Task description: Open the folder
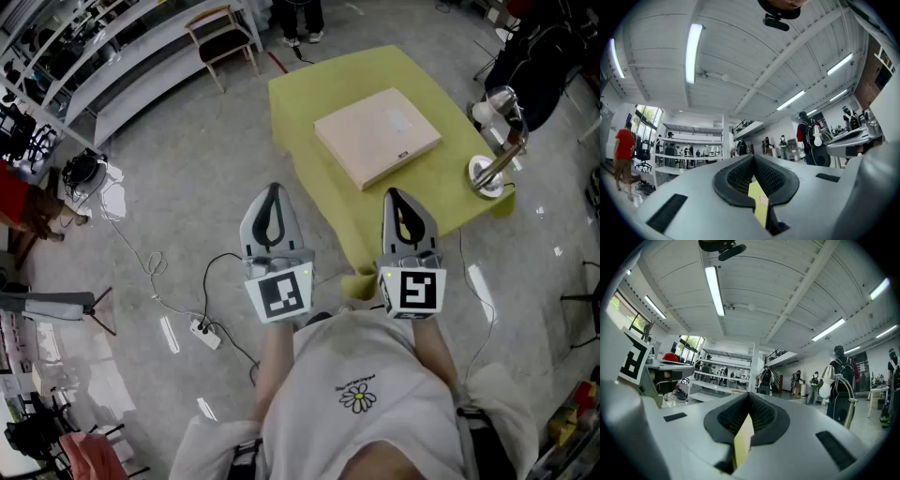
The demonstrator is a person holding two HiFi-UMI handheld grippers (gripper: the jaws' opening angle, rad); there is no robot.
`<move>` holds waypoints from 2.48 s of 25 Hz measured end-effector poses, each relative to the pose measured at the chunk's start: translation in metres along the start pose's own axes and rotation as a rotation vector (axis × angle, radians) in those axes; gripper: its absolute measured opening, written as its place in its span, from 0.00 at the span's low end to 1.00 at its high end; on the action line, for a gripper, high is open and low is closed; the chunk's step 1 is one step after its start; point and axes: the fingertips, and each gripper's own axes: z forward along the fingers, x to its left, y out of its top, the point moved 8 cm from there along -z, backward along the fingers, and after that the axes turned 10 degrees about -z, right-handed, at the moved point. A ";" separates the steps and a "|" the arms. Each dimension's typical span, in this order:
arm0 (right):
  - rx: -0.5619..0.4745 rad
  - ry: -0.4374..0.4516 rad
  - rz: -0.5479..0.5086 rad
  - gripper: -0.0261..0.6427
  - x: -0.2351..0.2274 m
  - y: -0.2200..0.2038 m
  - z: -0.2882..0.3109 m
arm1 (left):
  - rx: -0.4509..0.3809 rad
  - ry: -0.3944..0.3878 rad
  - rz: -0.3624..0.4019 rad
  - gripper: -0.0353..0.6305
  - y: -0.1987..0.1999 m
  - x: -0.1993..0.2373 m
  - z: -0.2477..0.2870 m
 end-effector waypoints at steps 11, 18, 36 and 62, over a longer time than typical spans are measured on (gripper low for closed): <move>0.020 -0.001 0.004 0.06 -0.007 -0.009 0.017 | 0.019 0.011 -0.038 0.07 -0.010 0.011 0.020; 0.011 0.013 0.040 0.06 -0.004 -0.021 0.041 | 0.079 0.018 -0.106 0.07 -0.038 0.035 0.042; 0.121 -0.282 0.009 0.06 -0.021 -0.039 0.250 | 0.125 -0.340 -0.249 0.07 -0.094 0.100 0.321; 0.280 -0.688 0.201 0.06 -0.015 -0.068 0.261 | 0.354 -0.864 -0.309 0.07 -0.150 0.041 0.399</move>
